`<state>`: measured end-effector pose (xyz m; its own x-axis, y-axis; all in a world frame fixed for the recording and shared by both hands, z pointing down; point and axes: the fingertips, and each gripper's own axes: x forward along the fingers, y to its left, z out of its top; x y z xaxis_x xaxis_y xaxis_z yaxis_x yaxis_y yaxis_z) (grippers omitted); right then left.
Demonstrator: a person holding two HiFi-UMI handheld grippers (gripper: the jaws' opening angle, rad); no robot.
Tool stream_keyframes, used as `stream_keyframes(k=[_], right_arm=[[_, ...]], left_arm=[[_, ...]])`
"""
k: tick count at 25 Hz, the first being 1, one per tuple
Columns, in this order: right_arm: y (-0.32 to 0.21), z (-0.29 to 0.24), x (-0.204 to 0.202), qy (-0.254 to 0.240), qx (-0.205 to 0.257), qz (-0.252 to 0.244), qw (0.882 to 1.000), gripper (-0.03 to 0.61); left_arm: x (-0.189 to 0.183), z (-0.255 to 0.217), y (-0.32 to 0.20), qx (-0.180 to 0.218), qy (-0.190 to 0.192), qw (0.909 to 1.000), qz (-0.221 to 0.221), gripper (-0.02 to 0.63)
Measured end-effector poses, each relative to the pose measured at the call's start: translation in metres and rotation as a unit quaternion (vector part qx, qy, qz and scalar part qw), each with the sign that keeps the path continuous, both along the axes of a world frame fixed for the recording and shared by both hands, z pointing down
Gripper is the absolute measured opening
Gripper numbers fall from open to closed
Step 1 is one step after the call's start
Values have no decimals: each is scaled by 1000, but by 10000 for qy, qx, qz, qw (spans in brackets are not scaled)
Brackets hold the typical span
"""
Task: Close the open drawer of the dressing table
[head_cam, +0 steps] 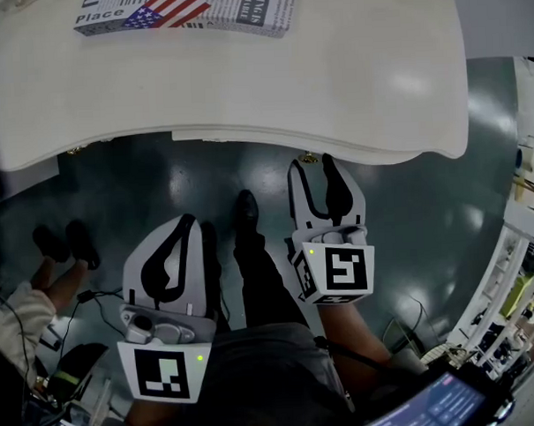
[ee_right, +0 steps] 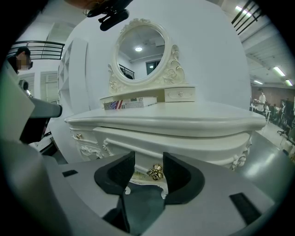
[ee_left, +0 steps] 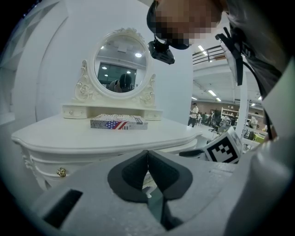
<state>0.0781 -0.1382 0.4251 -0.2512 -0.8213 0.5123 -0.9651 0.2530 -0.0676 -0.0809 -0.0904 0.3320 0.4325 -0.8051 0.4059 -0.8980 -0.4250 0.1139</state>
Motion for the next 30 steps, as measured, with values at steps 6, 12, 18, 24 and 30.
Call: stream_keyframes(k=[6,12,18,24,30], right_arm=[[-11,3,1,-6,24,-36,10000,176],[-20,2,0,14,42,-103,9999,176],[-26,1,1,39,75,-84,9999,176],[-31,0,0,69,105,-109,9999,178],[-32,1,0,92,130,-108,9998,178]], left_arm=[[1,3,-6,-34,-8,10000,-56,15],[-1,4,-9,-60,-31,9999,-109,15],[-3,2,-11,-36,-30,9999,-137,15],[-6,1,-13,-20,-54,9999,-146,15],[-7,0,-13,-19,-59,9998,-173,15]])
